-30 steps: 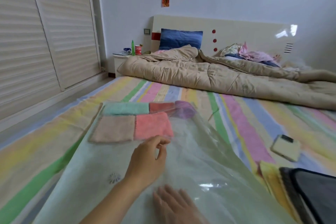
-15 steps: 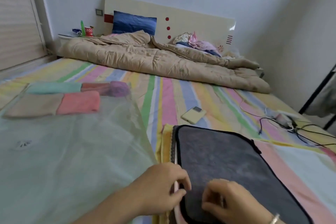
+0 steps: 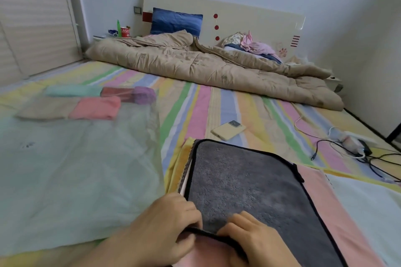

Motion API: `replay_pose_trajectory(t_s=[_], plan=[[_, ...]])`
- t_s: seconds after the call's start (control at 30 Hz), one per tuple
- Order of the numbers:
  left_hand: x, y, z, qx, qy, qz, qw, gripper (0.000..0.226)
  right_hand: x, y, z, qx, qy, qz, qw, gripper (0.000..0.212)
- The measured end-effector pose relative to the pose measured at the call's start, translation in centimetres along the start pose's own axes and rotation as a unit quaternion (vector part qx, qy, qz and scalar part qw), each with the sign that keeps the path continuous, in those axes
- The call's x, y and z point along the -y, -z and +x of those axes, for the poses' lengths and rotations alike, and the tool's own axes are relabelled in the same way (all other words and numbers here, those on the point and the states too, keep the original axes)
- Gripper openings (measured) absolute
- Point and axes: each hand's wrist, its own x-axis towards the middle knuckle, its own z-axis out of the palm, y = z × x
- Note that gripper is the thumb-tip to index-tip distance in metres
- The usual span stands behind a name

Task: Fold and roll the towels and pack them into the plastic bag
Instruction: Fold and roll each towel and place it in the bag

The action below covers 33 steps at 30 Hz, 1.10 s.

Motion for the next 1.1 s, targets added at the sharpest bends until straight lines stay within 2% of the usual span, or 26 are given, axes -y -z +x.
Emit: replay_pose_trajectory(t_s=[0.07,0.13,0.23,0.3,0.37,0.43,0.53,0.63,0.77,1.1], plan=[[-0.1,0.1,0.4,-0.014,0.055,-0.019,0.998,0.01,-0.5,0.4,-0.4,-0.01,0.008,-0.01,1.0,0.018],[0.1,0.0,0.9,-0.021,0.144,-0.076,0.986,0.012,-2.0,0.9,-1.1,-0.028,-0.002,-0.015,0.999,0.011],[1.1,-0.5,1.7,-0.043,0.263,-0.194,0.944,0.017,-4.9,1.8,-2.4,-0.017,-0.048,0.009,0.999,0.029],[1.6,-1.0,2.2,-0.058,0.309,-0.242,0.918,0.023,-7.0,2.6,-3.6,0.016,-0.075,0.043,0.996,0.039],[2.0,-1.4,2.8,-0.077,0.34,-0.259,0.901,0.024,-8.3,3.7,-4.6,0.016,-0.104,0.057,0.993,0.037],[2.5,-1.6,3.7,-0.107,0.357,-0.264,0.89,0.024,-9.3,5.0,-5.0,-0.009,-0.154,0.029,0.988,0.031],[3.4,-1.3,5.9,-0.154,0.371,-0.256,0.88,0.026,-11.2,6.4,-3.6,-0.042,-0.24,-0.08,0.966,0.024],[4.7,-1.2,8.6,-0.182,0.374,-0.209,0.885,0.026,-13.8,6.8,-0.9,-0.134,-0.293,0.019,0.947,0.01],[7.3,-1.7,11.7,-0.176,0.364,-0.142,0.903,0.024,-17.6,6.3,2.4,-0.143,-0.344,0.13,0.919,0.012],[11.4,-3.8,14.4,-0.124,0.354,-0.083,0.923,0.033,-21.8,4.5,5.1,-0.137,-0.384,0.141,0.902,0.017]])
